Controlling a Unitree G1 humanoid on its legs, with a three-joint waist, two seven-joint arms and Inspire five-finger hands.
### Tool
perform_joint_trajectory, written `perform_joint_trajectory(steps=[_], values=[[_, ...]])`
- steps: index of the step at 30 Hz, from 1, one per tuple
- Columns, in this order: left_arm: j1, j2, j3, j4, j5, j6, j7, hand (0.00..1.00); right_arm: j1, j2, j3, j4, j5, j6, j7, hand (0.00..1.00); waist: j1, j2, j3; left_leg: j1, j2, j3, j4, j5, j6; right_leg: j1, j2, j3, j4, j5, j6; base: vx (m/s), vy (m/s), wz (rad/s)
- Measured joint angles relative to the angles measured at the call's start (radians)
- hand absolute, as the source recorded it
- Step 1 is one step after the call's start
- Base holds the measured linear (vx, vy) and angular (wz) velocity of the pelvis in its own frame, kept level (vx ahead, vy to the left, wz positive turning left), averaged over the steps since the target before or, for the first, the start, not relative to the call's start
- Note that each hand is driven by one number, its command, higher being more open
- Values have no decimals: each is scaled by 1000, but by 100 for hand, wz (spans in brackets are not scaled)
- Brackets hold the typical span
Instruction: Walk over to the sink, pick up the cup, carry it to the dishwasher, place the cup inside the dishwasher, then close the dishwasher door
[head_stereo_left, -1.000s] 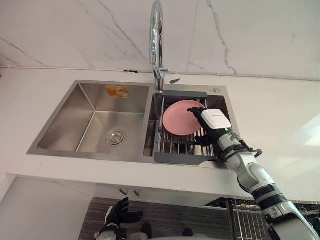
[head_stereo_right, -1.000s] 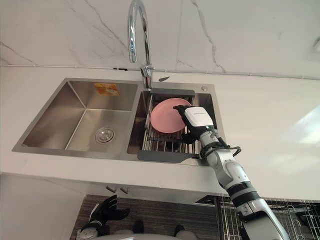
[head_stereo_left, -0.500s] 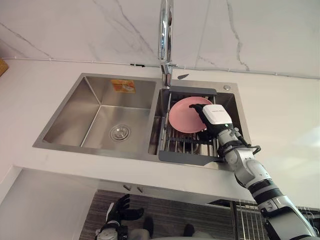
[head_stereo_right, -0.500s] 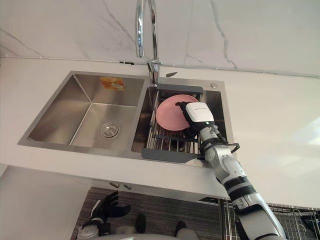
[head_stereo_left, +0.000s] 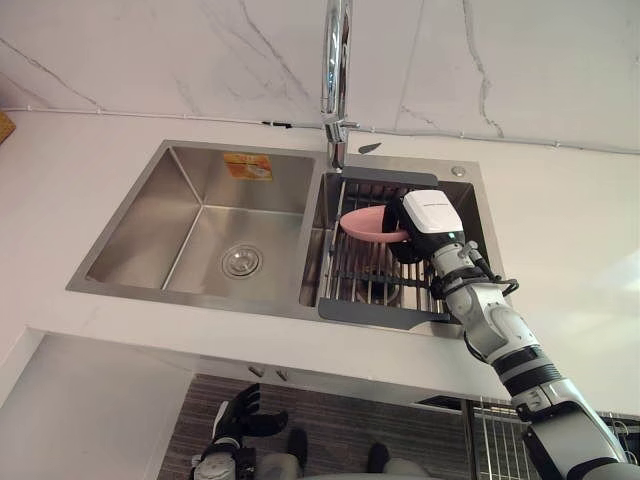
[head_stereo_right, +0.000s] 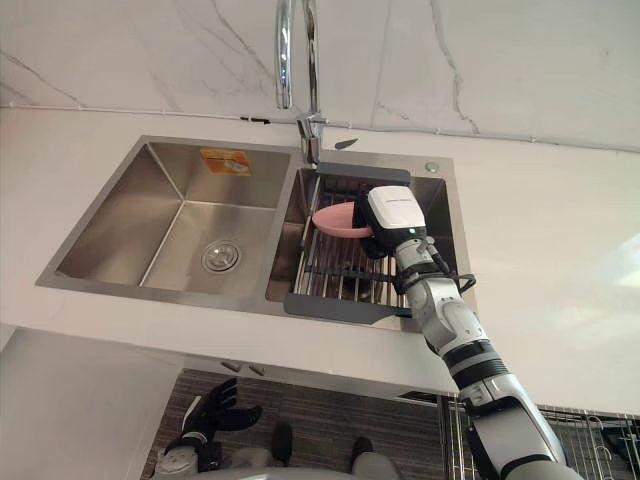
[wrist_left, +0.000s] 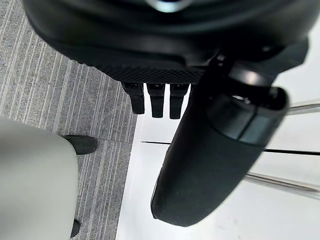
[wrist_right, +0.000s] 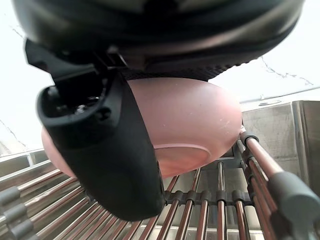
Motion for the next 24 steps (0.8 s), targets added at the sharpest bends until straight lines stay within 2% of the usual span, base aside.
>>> perform_joint_trajectory(steps=[6,14,17,18,24], values=[[0,-1,9,6,0,5,0,90,106,3,-26,-134,32,-4,10,30,-9,-1,0,11,1,8,0,-2,-3,4,-1,7,10,-2,3,-20,-7,-3],[0,-5,29,23,1,18,3,90,245,69,-125,-388,118,-24,-2,30,-28,-4,0,58,2,31,0,-6,-8,37,0,35,10,-2,3,-42,-13,-10],[0,-6,40,32,1,19,4,90,302,93,-148,-486,146,-48,-14,30,-36,-8,-2,76,3,39,0,-7,-7,51,1,46,10,-2,3,-70,-14,-11],[0,-7,43,37,1,19,5,90,323,103,-158,-517,157,-55,-15,30,-37,-10,-6,81,3,43,-2,-14,2,54,3,50,5,-3,0,-71,-13,-13],[-8,-2,48,65,2,19,6,90,407,163,-207,-652,185,-87,-21,30,-45,-23,-17,104,6,64,-21,-6,12,66,8,65,-14,-1,-5,-42,-12,-11]])
